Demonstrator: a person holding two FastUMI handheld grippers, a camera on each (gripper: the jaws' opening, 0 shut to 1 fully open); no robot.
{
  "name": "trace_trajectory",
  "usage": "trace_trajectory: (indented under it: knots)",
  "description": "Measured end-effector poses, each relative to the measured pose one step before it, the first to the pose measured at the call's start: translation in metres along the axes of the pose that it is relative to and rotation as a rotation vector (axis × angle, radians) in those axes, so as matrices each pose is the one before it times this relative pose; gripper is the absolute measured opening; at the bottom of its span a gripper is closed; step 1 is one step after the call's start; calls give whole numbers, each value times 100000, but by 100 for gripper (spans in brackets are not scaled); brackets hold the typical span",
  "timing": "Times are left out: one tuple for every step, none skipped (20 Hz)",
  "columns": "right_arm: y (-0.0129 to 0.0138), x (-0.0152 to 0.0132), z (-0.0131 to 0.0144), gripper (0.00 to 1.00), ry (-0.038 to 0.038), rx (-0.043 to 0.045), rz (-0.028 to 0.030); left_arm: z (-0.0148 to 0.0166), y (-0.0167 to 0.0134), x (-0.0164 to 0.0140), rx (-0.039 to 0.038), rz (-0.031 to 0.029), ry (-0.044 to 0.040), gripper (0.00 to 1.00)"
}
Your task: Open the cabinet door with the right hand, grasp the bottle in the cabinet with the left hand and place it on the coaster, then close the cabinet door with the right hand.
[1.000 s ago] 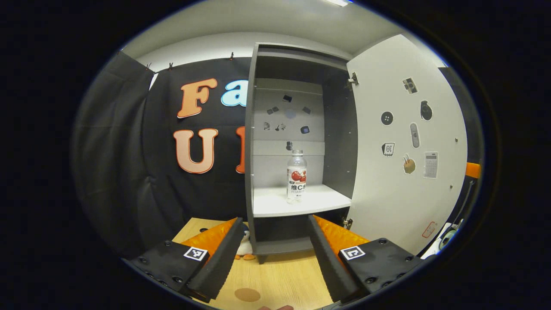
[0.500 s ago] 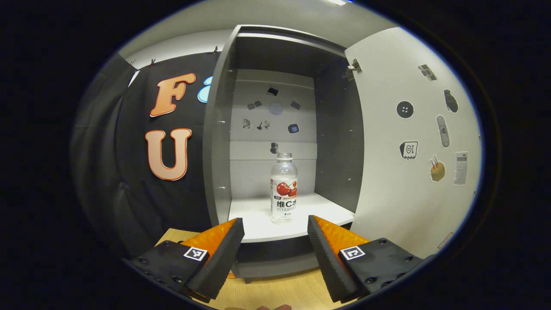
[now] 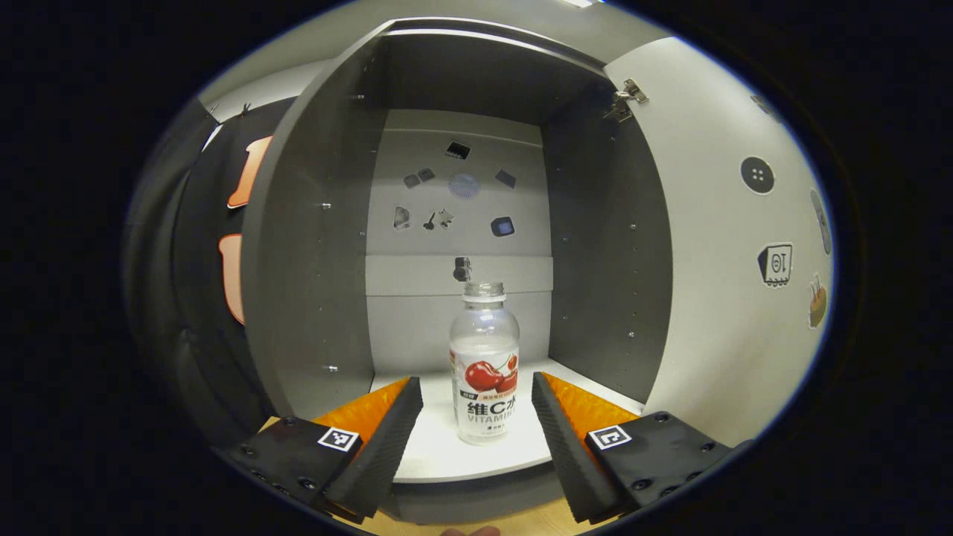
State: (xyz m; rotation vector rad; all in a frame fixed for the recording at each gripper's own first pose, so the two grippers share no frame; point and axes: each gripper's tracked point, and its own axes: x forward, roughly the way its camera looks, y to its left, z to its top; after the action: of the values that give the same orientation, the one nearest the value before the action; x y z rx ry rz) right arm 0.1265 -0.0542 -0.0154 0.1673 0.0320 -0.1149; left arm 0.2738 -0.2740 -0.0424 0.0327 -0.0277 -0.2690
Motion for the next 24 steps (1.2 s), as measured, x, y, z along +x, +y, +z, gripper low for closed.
trace_trajectory:
  knots:
    - [100, 238, -22, 27, 755, 270, -403, -113, 16, 964, -1162, -472, 390, 99]
    - [-5, 153, -17, 29, 516, -32, -743, -178, -102, 891, -1379, -695, 369, 96]
    - [67, 273, 13, 38, 329, -85, -405, -109, -13, 906, -1078, -511, 313, 96]
    - [77, 128, -13, 31, 175, 26, -241, -226, 132, 820, -164, -174, 296, 96]
    - [89, 207, -132, 32, 366, 38, -109, -168, 6, 776, 124, -214, 248, 96]
    - [13, 98, -58, 33, 412, -52, -245, -195, 0, 720, 643, -150, 296, 96]
    - [-8, 88, -172, 34, 870, -198, -255, 5, 90, 608, 198, 343, -415, 96]
    - [-44, 75, -209, 34, 965, -238, -208, -67, -48, 608, 89, -173, -152, 96]
    - [-59, -11, -333, 34, 1389, -105, -255, -77, -199, 477, -49, -655, 228, 96]
    - [204, -98, -292, 34, 1480, 212, -120, -64, -159, 410, 203, -194, 633, 96]
    - [54, -62, -246, 34, 1067, 519, -35, 21, -92, 429, 270, 176, 177, 96]
    - [63, -53, -135, 34, 617, 462, 270, 50, -112, 417, 429, 73, -149, 99]
    - [50, 234, -29, 34, 419, 204, 198, 188, -56, 199, 1004, 98, -472, 94]
    - [-12, -50, -25, 34, 341, -95, 124, 200, -34, 165, 699, -379, -633, 94]
    - [-39, 152, 91, 34, 38, -509, 139, 15, 16, 29, 597, 490, -24, 93]
    - [-104, -196, 76, 34, -211, -535, 38, 36, -191, -249, 446, -660, 378, 86]
    - [21, -309, 52, 34, -181, -276, 335, 384, -90, -343, -348, 104, -855, 84]
    - [-101, -292, 11, 34, -377, -49, 12, 430, -91, -522, -149, -220, -895, 84]
    - [-175, -298, -33, 34, -198, 388, -29, 605, -69, -774, 615, 45, -1522, 84]
    - [34, -322, -80, 34, -212, 610, 492, 541, 42, -832, 1118, 177, -1372, 85]
    - [-64, -431, -109, 34, -51, 672, 264, 585, -25, -1260, 1040, 93, -1403, 84]
    - [11, -435, -134, 34, -82, 387, 555, 465, -153, -1375, 320, -486, -997, 85]
    - [94, -439, 6, 34, -295, 56, 683, 301, -8, -1481, 232, -221, -583, 84]
    - [43, -684, 7, 34, -458, -429, 824, 58, 83, -1588, 360, -273, -220, 84]
